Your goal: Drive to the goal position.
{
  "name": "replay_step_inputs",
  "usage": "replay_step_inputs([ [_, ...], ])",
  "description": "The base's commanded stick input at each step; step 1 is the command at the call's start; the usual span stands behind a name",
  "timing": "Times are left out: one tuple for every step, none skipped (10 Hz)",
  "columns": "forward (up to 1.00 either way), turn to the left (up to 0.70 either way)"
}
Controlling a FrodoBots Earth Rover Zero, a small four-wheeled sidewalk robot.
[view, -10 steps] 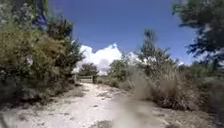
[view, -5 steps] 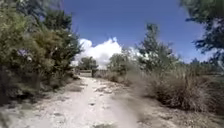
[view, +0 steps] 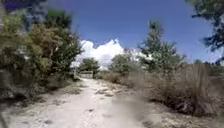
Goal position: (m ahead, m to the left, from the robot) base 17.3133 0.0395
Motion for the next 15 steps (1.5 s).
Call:
replay_step_inputs([
  [0.44,0.02],
  [0.44,0.02],
  [0.44,0.02],
  [0.44,0.02],
  [0.44,0.02],
  [0.44,0.02],
  [0.44,0.16],
  [0.44,0.23],
  [0.44,0.07],
  [0.44,0.02],
  [0.44,0.02],
  [0.44,0.02],
  [0.44,0.02],
  [0.44,0.02],
  [0.44,0.02],
])
